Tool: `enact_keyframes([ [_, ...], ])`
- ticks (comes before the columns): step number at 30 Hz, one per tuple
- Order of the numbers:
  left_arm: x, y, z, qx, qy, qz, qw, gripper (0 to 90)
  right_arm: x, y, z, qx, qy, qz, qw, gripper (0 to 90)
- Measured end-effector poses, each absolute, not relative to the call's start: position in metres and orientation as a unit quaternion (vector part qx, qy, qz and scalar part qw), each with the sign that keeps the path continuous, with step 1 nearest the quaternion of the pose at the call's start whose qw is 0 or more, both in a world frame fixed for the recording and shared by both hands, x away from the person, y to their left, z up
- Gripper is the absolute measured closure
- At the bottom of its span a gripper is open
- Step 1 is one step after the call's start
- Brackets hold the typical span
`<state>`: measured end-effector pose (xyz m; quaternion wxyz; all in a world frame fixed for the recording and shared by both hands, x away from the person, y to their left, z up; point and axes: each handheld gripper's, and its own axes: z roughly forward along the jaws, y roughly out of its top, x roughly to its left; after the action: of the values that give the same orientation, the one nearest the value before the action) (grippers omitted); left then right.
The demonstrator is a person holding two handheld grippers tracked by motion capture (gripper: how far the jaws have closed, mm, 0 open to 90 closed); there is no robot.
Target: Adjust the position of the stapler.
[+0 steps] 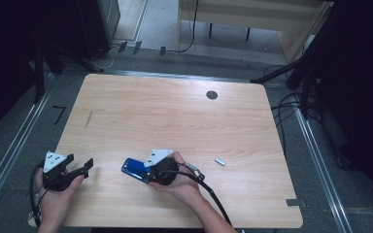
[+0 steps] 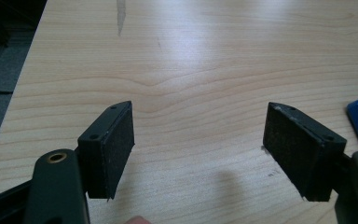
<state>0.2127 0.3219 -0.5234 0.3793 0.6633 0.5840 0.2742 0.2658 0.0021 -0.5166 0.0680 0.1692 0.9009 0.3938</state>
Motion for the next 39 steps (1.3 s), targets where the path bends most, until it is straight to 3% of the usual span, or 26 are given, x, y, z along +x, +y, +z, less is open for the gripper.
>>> enact_keyframes([
  [39, 0.212, 0.322, -0.523, 0.666, 0.581, 0.271, 0.382, 26.5, 0.257, -0.094, -0.518, 0.235, 0.880, 0.398, 0.107, 66.7],
])
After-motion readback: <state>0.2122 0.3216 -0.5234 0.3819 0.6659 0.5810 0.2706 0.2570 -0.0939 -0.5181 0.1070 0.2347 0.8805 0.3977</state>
